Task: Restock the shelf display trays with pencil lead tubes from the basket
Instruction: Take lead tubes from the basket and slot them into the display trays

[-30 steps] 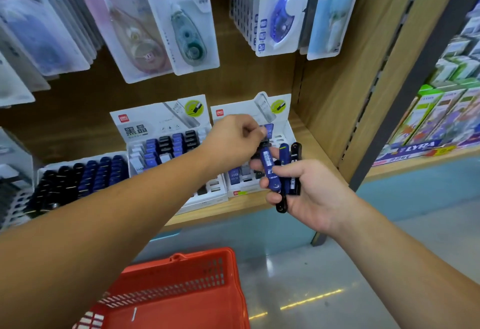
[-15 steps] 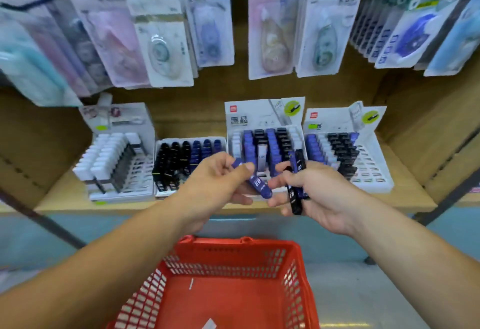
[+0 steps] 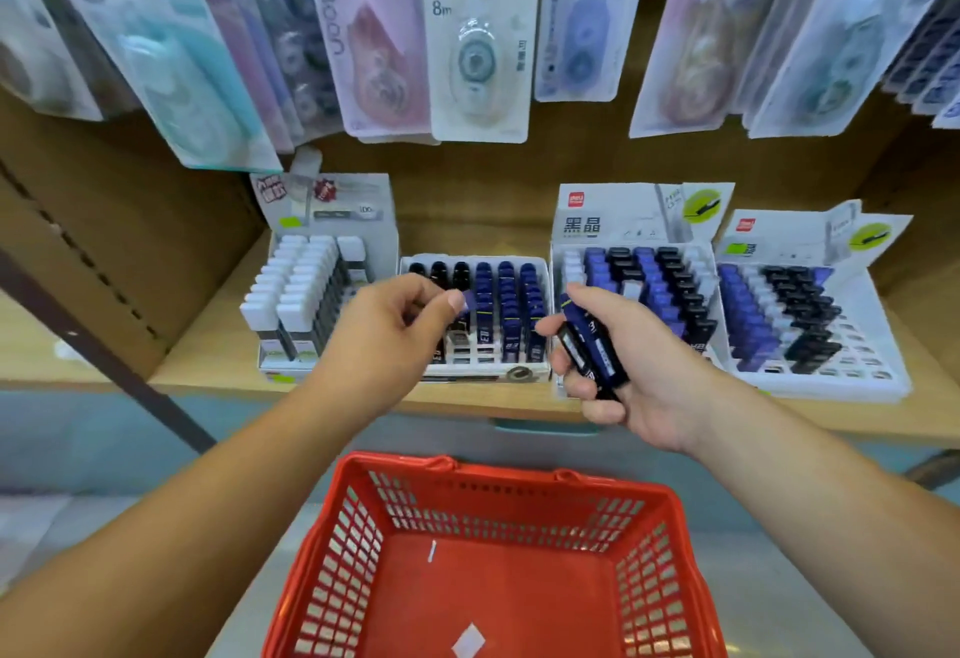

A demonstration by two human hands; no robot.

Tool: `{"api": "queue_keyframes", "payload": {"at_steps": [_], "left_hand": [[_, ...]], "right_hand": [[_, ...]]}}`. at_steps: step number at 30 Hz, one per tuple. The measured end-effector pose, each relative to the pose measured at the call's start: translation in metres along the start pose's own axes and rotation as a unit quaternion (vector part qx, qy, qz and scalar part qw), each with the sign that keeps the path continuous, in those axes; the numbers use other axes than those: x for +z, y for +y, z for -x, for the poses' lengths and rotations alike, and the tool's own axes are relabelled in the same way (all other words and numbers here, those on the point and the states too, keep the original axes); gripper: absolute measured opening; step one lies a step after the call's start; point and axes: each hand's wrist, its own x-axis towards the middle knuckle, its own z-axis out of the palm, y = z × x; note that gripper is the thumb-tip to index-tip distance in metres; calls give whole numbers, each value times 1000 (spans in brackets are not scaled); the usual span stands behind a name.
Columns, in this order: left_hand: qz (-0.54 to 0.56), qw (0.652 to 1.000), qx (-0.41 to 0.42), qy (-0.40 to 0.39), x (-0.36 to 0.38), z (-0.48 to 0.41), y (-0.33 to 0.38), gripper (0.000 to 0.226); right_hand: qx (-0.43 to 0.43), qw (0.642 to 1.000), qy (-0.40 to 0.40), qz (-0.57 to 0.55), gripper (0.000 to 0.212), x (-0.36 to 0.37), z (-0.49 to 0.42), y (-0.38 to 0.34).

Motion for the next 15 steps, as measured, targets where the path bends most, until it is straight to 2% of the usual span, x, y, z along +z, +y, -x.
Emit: {"api": "queue_keyframes", "payload": {"at_steps": [2,6,13,15], "left_hand": [[-53,998,17,3,-8,-8,-9,17],[-101,993,20,-63,-10,-12,-14,17],[-33,999,27,-8,4,-20,-8,5],[-68,997,33,-31,6,-24,-8,18]], "right_hand": [[-18,1000,-1,6,41,2,-3,1],[-58,998,12,28,40,6,-8,4],[-56,998,12,22,38,7,-9,8],[-54,998,12,24,38,4,-9,8]]}}
